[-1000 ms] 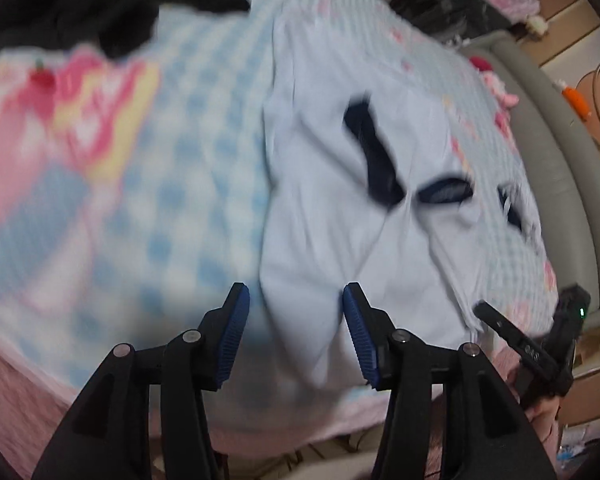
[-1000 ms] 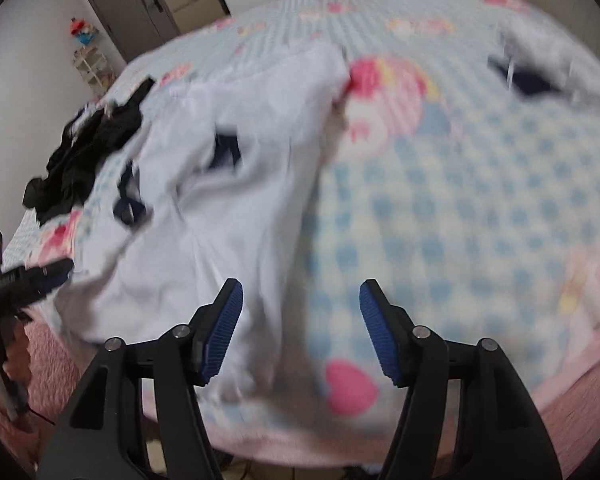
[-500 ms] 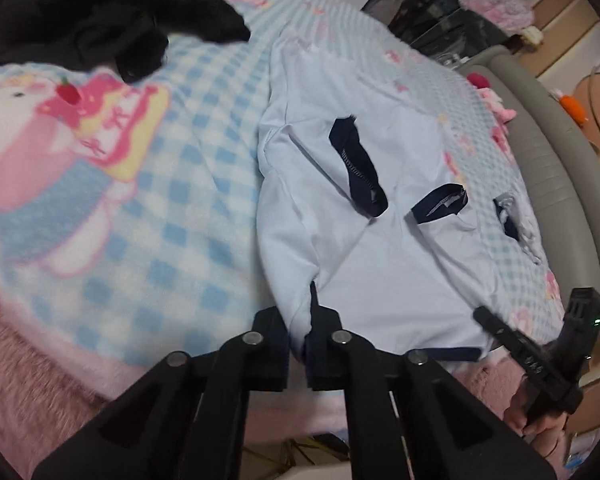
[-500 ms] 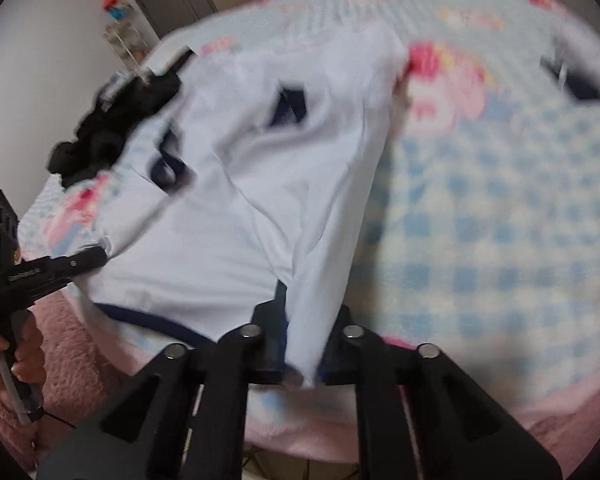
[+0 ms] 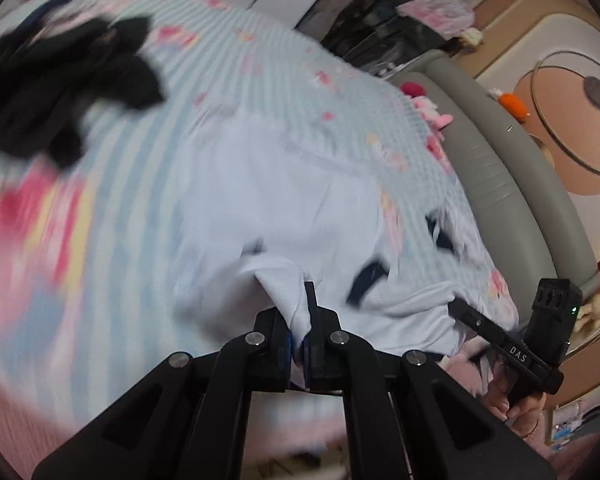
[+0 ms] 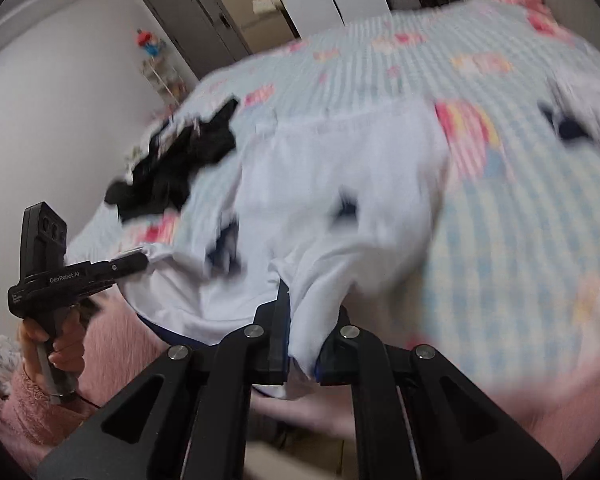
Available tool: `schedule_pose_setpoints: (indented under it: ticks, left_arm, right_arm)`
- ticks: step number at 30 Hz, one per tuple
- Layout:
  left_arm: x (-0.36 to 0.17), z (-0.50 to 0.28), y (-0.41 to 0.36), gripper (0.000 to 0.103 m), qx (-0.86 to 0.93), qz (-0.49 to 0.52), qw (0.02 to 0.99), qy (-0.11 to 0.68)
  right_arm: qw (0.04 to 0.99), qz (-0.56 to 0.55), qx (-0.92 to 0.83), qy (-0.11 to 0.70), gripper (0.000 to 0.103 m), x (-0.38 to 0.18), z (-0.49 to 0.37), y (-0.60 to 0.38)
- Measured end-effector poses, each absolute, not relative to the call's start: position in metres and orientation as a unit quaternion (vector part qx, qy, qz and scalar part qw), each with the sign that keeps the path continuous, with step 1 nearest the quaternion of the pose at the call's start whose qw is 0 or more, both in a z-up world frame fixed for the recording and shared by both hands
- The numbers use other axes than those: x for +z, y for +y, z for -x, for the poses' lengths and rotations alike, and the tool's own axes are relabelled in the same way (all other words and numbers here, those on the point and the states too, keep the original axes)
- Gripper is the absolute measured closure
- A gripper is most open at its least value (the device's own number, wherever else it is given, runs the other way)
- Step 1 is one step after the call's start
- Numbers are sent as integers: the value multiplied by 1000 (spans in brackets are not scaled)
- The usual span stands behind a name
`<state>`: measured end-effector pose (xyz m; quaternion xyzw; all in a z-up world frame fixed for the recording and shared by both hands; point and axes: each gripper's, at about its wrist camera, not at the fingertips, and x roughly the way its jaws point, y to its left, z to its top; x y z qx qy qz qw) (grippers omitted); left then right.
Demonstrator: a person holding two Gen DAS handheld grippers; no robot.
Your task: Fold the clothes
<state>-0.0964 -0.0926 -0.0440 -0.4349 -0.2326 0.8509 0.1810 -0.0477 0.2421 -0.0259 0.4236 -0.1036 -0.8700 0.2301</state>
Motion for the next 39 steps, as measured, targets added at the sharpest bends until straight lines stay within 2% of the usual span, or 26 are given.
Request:
schedule_pose_setpoints:
  ticks: [5,10,12,13,15,17,19,21,23,24,25,27,30,33,36,38,39]
  left_arm:
    - [-39,219,-87,99,858,429,169,-228]
    - [-64,326,-86,99,861,444,125,-214]
    - [-86,363,-91,84,844,473,120,-222]
    - [-98,382,-93,60,835,487,117,-226]
    - [-105,388,-104,56,838,488,92,-227]
    - [-93,367,-111,56,860,452,99,-217]
    - [-82,340,-107,58,882,415,128,-182]
    - [-85,335,-82,60,876,434,166,-129]
    - [-91,339,-55,61,861,459,203,-84]
    - [-95,341,-41,61,852,471,220,-61]
    - [-102,357,-31,61,844,492,206,-46]
    - [-115,391,-25,61,837,518,171,-35]
    - [-111,424,-48,63,847,507,126,-100]
    - [-83,404,-73,52,865,450,127,-184]
    - [-85,347,-83,49,871,446,101,-179]
    - [-95,303,-91,49,872,452,79,-171]
    - [-100,291,-96,49,870,454,75,-177]
  right_arm:
    - [215,-394,-884,-128,96,-5,160,229]
    - [164,-412,-886,-136,95,-29,287,220]
    - [149,-429,-881,-128,91,-52,328,220]
    - [142,-443,-877,-120,75,-67,346,221]
    - [118,-473,-866,-111,61,-92,370,226]
    - [104,-469,-867,-129,60,-98,369,237]
    - [103,-418,-889,-156,44,-82,343,251]
    - [119,-397,-899,-142,45,-72,319,251]
    - [151,-415,-892,-97,56,-73,310,234]
    - [173,-439,-880,-65,56,-80,313,219]
    - [193,-464,-863,-40,61,-91,320,203]
    - [187,-491,-851,-17,62,-108,343,188]
    - [126,-481,-867,-30,61,-112,376,198]
    - [100,-427,-895,-77,49,-92,377,222]
    - [102,-404,-905,-89,47,-78,346,235]
    - [96,-408,-904,-85,42,-78,312,240]
    - [96,-414,-901,-86,35,-82,295,243]
